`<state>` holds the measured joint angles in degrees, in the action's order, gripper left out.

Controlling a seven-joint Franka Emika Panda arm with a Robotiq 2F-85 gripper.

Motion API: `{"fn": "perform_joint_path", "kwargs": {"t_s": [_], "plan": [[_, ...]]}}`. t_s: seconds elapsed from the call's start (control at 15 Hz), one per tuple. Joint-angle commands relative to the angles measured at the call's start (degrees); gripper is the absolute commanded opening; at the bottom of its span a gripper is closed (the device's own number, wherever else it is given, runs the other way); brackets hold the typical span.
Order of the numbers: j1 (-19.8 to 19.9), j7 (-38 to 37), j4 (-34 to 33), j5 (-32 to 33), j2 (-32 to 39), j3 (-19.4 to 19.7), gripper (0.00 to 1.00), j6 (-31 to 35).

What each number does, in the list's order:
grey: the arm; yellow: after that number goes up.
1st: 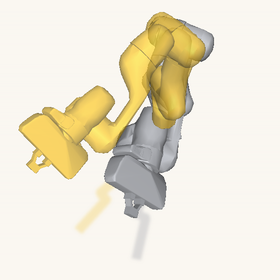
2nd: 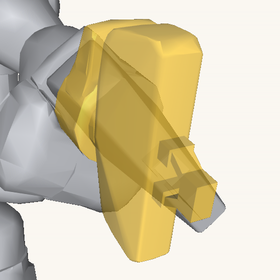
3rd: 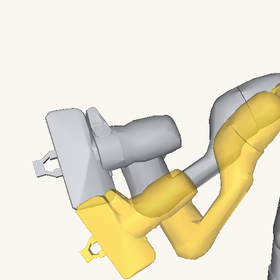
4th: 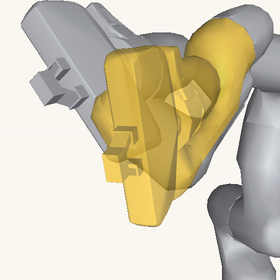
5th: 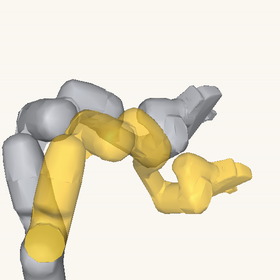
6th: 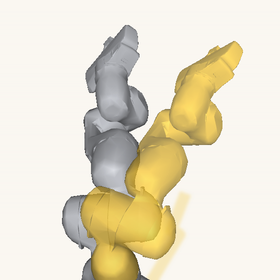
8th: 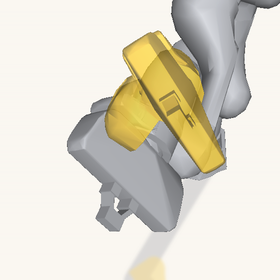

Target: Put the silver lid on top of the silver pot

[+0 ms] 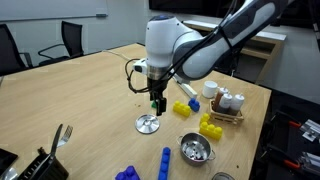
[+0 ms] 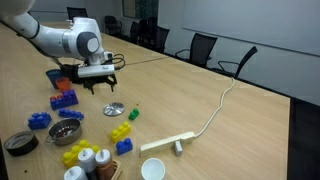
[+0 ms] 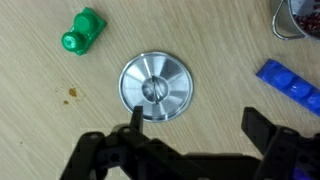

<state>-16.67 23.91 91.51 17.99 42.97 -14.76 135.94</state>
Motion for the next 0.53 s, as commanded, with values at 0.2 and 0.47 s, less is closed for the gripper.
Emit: {"fn": "perform_joint_path", "kwargs": {"t_s": [0.2, 0.47], "plan": [[0.28, 4.81, -4.13, -1.15, 4.45, -0.81, 1.0, -0.34], [1.53, 10.03, -9.88, -2.05, 10.7, -1.42, 1.0, -1.94]]}}
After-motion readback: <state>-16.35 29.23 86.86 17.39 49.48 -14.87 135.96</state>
